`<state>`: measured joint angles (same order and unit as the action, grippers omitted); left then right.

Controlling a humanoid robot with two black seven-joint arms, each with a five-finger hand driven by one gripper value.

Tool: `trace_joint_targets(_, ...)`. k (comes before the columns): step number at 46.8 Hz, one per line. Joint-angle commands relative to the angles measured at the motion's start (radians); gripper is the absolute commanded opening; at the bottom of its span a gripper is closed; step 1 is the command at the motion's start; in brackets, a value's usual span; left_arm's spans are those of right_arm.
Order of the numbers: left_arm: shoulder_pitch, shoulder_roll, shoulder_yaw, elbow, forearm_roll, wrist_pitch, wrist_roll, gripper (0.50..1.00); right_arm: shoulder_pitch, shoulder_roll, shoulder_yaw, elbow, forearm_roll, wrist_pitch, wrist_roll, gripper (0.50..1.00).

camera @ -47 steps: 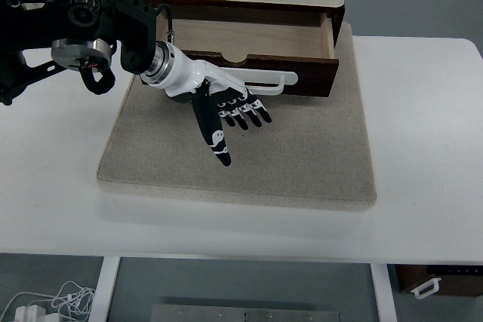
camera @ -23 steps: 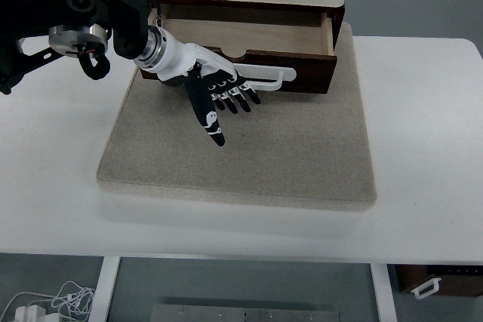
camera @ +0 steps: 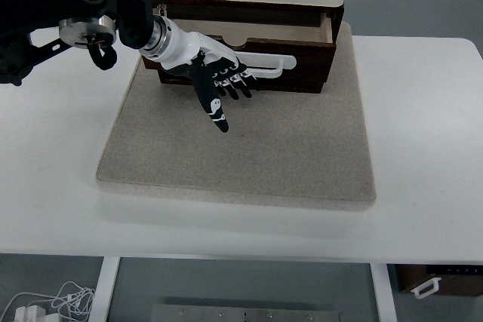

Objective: Close drawer under combined cabinet
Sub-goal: 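Press the left hand against the drawer front, pushing it toward the cabinet, then keep pushing the drawer with the left hand until flush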

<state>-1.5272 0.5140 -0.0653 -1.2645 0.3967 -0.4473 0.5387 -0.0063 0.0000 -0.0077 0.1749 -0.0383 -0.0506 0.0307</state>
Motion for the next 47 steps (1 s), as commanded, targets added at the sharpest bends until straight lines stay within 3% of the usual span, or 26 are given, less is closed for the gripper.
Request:
trace_joint_targets(1,-0.001,-0.003,-0.001,0.016,0.001,0.007,-0.002,1.0,0.0,0.0,0.0,0.0,0.0,0.0,0.0,0.952)
trace_joint_targets(21,-0.001,-0.043,-0.002,0.112,0.002,0.016,-0.009,1.0,0.0,0.0,0.0,0.0,0.0,0.0,0.0,0.952)
trace_joint_targets(47,0.005,-0.078,-0.002,0.168,0.004,0.107,-0.011,1.0,-0.001,0.0,0.0,0.0,0.0,0.0,0.0,0.952)
